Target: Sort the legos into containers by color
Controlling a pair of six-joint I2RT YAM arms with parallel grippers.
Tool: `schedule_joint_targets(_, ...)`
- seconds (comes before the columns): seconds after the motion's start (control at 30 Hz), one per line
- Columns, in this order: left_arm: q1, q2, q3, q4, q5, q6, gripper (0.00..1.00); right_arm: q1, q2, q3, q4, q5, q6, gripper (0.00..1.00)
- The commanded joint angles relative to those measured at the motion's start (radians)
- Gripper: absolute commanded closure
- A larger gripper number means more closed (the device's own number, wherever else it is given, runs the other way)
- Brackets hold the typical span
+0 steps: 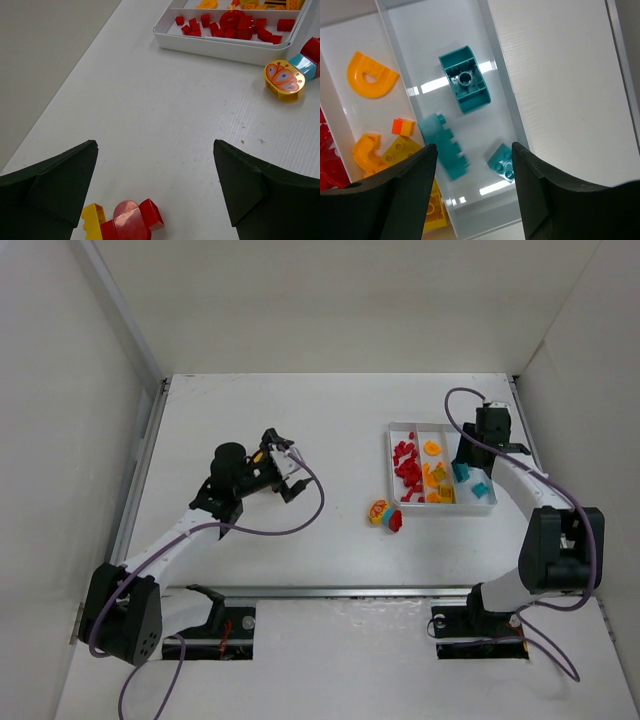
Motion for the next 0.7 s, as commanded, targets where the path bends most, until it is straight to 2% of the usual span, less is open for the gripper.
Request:
schedule_joint_targets(0.0,-0.003,-0.039,-0.016,0.020,0.012,0.015,0.00,0.001,0.001,0.028,-0.008,0.023,0.023,0.33)
schedule_joint_targets(0.17,-0.003,-0.039,-0.016,0.020,0.012,0.015,0.00,0.001,-0.008,0.028,-0.008,0.023,0.023,0.32)
schedule_joint_targets(0.27,-0.003,-0.039,-0.016,0.020,0.022,0.015,0.00,0.001,-0.057,0.037,-0.008,-0.042,0.001,0.32)
schedule_joint_targets(0.33,-0.003,-0.039,-0.025,0.020,0.033,0.040,0.00,0.035,-0.126,0.025,0.016,-0.112,-0.104,0.32)
schedule_joint_targets(0.37,-0.003,-0.039,-0.025,0.020,0.047,0.049,0.00,0.065,-0.157,0.010,0.034,-0.158,-0.162,0.32)
schedule_joint_targets(0.43,-0.003,-0.030,-0.025,-0.001,0.064,0.093,0.00,0.173,-0.236,-0.039,0.048,-0.368,-0.334,0.32)
schedule_joint_targets(0.47,-0.003,-0.030,-0.025,-0.012,0.086,0.112,0.00,0.211,-0.252,-0.052,0.030,-0.442,-0.379,0.32)
schedule_joint_targets(0.5,-0.003,-0.030,-0.025,-0.023,0.096,0.129,0.00,0.289,-0.264,-0.063,0.006,-0.584,-0.420,0.32)
schedule_joint_targets(0.57,-0.003,-0.021,-0.016,-0.058,0.125,0.176,0.00,0.380,-0.265,-0.099,-0.057,-0.658,-0.471,0.32)
schedule_joint_targets(0.67,-0.003,-0.021,-0.016,-0.089,0.139,0.198,0.00,0.570,-0.242,-0.132,-0.085,-0.616,-0.482,0.32)
